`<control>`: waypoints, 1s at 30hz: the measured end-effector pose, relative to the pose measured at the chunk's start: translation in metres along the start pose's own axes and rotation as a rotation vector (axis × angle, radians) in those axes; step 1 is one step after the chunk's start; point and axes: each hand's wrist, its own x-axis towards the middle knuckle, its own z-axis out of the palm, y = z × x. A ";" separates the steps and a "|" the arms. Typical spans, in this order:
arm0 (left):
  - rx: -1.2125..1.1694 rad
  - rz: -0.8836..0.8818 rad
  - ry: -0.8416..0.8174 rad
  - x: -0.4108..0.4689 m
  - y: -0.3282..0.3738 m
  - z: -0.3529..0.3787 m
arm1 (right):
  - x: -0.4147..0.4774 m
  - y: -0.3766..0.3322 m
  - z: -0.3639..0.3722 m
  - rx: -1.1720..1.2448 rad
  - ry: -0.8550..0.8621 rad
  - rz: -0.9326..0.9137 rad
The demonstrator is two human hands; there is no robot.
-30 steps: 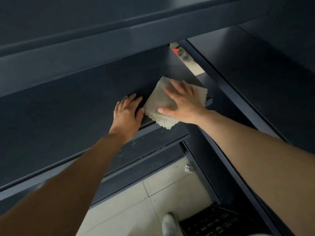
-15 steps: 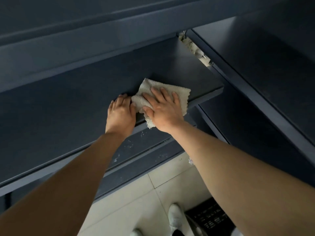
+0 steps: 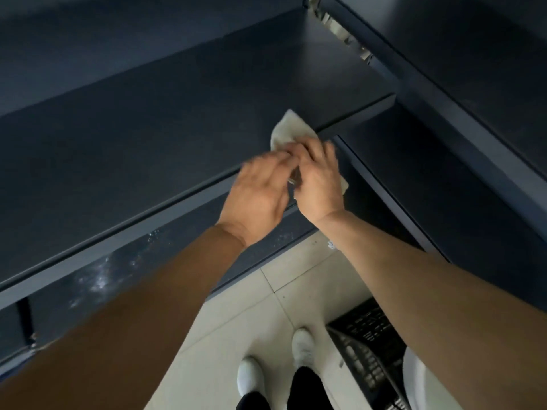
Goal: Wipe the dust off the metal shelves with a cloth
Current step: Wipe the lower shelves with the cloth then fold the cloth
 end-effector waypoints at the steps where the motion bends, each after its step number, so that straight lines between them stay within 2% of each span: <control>1: 0.001 0.041 -0.035 -0.006 0.002 0.004 | -0.008 0.004 0.002 0.022 0.002 0.017; 5: 0.061 0.020 -0.156 -0.034 -0.010 0.024 | -0.028 0.014 0.015 0.045 -0.031 0.093; 9: 0.118 -0.163 -0.260 -0.064 -0.033 0.045 | -0.046 0.028 0.038 -0.004 -0.174 0.148; 13: 0.178 -0.339 -0.312 -0.086 -0.062 0.077 | -0.051 0.045 0.082 -0.045 -0.207 0.098; 19: 0.267 -0.410 -0.176 -0.111 -0.119 0.136 | -0.049 0.056 0.171 -0.077 -0.180 0.028; 22: 0.287 -0.432 -0.094 -0.110 -0.140 0.160 | -0.047 0.054 0.212 -0.109 -0.314 -0.020; 26: 0.284 -0.470 -0.012 -0.112 -0.163 0.189 | -0.042 0.059 0.254 -0.047 -0.291 -0.062; 30: 0.246 -0.504 0.049 -0.116 -0.176 0.209 | -0.049 0.075 0.283 -0.233 -0.427 -0.062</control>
